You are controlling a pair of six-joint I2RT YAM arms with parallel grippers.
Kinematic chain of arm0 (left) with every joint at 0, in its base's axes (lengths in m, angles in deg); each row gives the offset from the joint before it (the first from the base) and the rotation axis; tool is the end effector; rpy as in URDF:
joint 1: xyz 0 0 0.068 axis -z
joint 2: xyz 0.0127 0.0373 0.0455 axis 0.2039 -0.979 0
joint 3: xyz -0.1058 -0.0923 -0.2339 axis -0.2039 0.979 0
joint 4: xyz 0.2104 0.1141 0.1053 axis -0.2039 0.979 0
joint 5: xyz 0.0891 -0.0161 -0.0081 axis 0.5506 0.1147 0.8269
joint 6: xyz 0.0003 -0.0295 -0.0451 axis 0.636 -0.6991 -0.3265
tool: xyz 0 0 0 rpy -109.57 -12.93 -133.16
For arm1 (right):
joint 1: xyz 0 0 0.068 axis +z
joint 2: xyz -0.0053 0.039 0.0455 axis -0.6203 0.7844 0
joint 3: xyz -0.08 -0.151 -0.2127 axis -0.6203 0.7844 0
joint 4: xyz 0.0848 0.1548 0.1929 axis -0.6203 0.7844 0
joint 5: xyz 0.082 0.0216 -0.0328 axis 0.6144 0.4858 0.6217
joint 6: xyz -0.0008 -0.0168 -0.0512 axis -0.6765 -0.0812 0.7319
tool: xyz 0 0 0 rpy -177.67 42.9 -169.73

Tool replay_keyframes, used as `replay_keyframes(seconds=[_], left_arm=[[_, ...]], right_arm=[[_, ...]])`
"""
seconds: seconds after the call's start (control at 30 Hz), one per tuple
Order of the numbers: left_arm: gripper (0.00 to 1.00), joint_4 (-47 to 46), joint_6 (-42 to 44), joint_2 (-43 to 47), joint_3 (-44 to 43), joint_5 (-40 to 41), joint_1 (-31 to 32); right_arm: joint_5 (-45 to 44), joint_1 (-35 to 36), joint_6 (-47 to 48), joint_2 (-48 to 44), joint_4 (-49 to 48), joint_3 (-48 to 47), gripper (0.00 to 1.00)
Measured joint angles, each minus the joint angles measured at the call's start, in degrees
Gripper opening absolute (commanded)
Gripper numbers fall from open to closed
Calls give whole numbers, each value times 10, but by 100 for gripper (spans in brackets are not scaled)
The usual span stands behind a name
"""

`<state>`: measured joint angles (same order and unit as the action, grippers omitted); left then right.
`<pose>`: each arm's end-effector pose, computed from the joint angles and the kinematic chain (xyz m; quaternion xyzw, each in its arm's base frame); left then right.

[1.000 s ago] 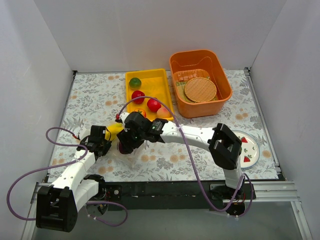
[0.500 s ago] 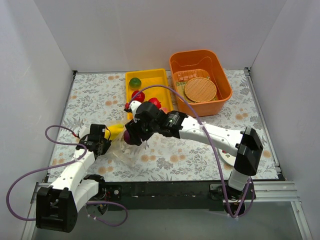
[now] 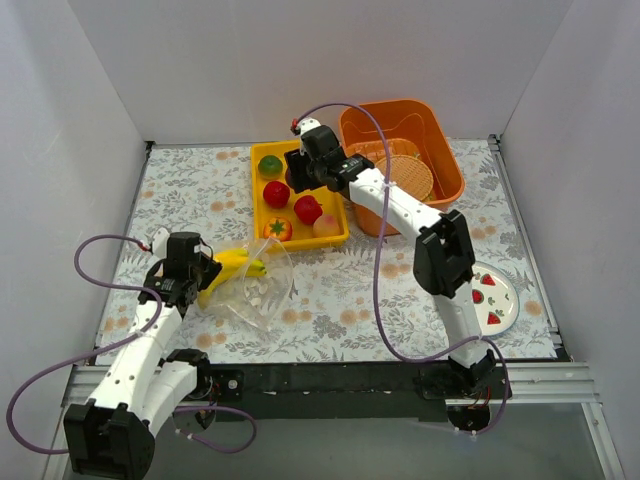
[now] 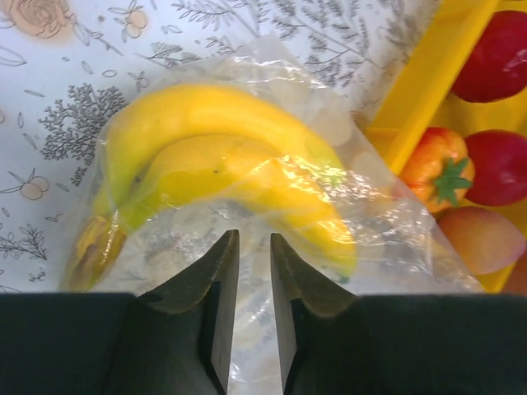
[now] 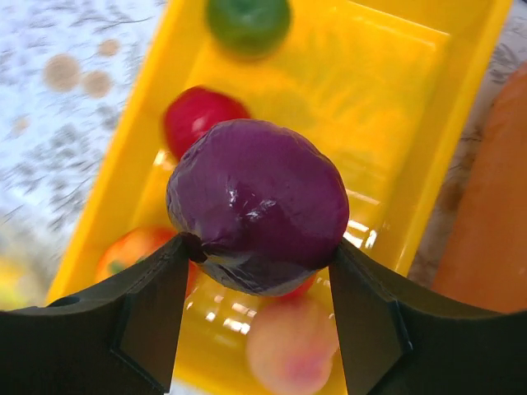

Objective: Open the zip-top bag and remove the fake food

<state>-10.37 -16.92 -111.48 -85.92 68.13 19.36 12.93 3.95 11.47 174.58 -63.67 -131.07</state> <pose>0.1697 -0.0142 0.2267 -0.6540 0.6643 -0.1903 0.3079 0.3729 0.3325 0.3111 -0.2082 0.8454 0.1618 0.4646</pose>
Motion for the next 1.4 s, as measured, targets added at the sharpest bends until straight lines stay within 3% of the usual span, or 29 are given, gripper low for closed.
replay_keyframes(seconds=[0.2,0.33,0.43,0.53,0.63,0.67,0.77,0.83,1.03,1.17,1.4], left_arm=[[41,1,39,24,-34,-26,0],[52,-6,57,24,-53,-38,0],[57,-12,64,23,-54,-41,0],[57,-20,64,14,-54,-42,0],[54,-23,60,-4,-54,-35,0],[54,-22,57,-12,-54,-30,-1],[53,-17,41,-34,-54,-9,-8],[54,-7,29,-43,-54,11,-14],[51,24,1,-45,-54,61,-33],[45,23,-8,-50,-54,65,-43],[44,-10,2,-109,-54,51,-45]], right_arm=[[-51,-25,15,112,-8,-72,88],[-55,-32,20,143,-6,-82,98],[-52,-33,20,145,-3,-86,98],[-45,-31,18,143,-2,-97,90],[-35,-28,5,116,8,-83,71],[-31,-26,1,99,12,-68,61],[-11,-9,-21,-14,3,64,46],[6,15,-40,-101,-10,156,43],[65,131,-97,-273,-90,354,39],[102,184,-114,-248,-144,378,46],[112,195,-86,-161,-241,398,57]])
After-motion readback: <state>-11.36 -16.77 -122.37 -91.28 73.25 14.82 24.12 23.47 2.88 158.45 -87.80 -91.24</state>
